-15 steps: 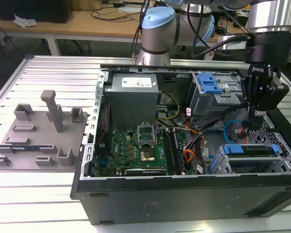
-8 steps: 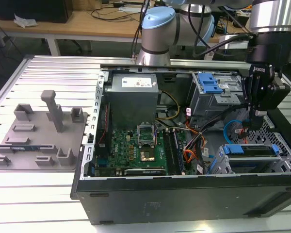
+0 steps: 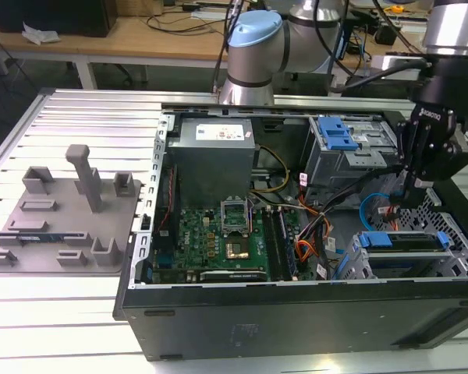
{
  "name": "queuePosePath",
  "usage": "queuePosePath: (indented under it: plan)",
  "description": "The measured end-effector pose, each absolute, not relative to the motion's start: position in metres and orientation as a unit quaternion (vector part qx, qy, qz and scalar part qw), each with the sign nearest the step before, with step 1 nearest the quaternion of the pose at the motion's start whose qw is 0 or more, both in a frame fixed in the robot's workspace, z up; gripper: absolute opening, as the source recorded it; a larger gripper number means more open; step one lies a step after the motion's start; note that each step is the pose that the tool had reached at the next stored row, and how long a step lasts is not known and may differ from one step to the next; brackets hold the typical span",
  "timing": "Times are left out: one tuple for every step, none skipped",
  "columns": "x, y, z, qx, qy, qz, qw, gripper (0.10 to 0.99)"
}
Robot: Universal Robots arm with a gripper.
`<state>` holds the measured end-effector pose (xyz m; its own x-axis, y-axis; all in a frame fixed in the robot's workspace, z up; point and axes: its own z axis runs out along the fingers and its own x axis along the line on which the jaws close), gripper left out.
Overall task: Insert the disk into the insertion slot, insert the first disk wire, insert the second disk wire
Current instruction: 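Insert the first disk wire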
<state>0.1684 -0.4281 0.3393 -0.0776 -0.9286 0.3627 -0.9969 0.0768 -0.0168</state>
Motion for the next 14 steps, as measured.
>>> queuePosePath:
  plan:
    - [0.168, -0.431, 0.341, 0.667, -0.722, 0.13, 0.129, 0.165]
    - [0.168, -0.435, 0.342, 0.667, -0.723, 0.13, 0.128, 0.165]
    - [0.168, -0.438, 0.343, 0.667, -0.723, 0.128, 0.127, 0.165]
    - [0.168, -0.441, 0.344, 0.668, -0.723, 0.126, 0.125, 0.165]
    - [0.168, -0.444, 0.344, 0.668, -0.724, 0.123, 0.122, 0.165]
    - [0.168, -0.447, 0.344, 0.669, -0.724, 0.118, 0.118, 0.165]
    - [0.168, -0.449, 0.344, 0.67, -0.726, 0.11, 0.11, 0.165]
    - [0.168, -0.451, 0.344, 0.671, -0.727, 0.104, 0.105, 0.165]
    - [0.168, -0.453, 0.344, 0.672, -0.727, 0.1, 0.1, 0.165]
    - [0.168, -0.456, 0.344, 0.672, -0.728, 0.095, 0.096, 0.165]
    - [0.168, -0.458, 0.344, 0.673, -0.728, 0.091, 0.092, 0.165]
    - [0.168, -0.46, 0.344, 0.673, -0.729, 0.087, 0.089, 0.165]
    - [0.168, -0.463, 0.344, 0.674, -0.729, 0.082, 0.084, 0.165]
    - [0.168, -0.466, 0.344, 0.674, -0.73, 0.079, 0.082, 0.165]
